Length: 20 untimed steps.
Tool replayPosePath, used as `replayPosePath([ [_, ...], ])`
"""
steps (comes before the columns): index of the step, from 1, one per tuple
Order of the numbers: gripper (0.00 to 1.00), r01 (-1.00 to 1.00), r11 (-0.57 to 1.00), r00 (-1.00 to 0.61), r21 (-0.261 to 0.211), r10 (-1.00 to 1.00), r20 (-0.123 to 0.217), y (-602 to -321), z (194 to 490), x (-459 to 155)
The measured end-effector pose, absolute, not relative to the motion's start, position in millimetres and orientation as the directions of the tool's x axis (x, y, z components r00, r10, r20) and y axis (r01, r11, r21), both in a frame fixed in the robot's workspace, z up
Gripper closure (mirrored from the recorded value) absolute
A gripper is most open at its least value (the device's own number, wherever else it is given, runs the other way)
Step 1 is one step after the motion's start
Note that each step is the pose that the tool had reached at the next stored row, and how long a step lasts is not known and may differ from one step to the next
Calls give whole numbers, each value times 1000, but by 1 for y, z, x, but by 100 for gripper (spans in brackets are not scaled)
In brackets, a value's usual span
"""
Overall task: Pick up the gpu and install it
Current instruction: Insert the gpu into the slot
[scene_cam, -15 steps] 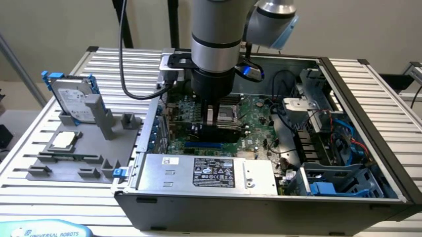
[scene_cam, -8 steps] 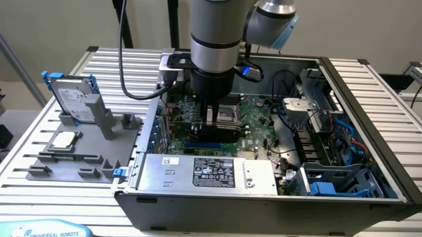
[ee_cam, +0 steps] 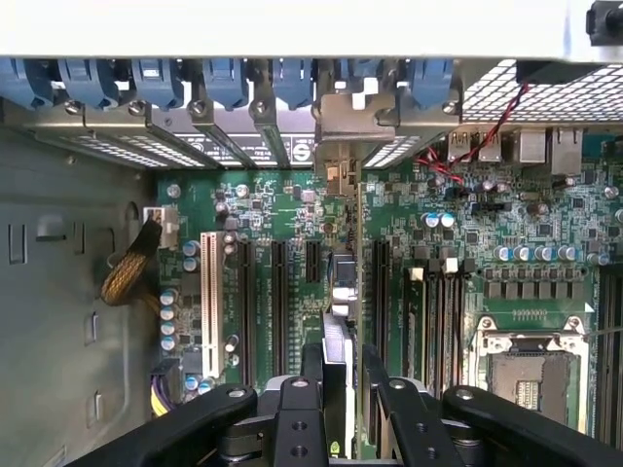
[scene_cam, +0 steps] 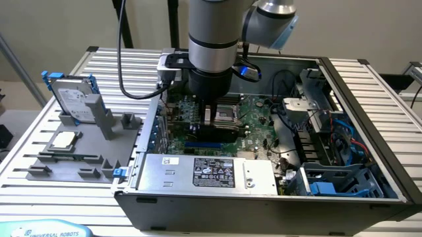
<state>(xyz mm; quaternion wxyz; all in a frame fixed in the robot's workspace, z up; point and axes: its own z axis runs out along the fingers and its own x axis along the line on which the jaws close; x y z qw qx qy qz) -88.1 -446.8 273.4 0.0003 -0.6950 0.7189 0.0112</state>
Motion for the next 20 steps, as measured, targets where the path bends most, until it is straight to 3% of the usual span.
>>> replayPosePath([
  [20, 73, -999, 44, -44, 16, -999, -16, -445, 271, -93],
])
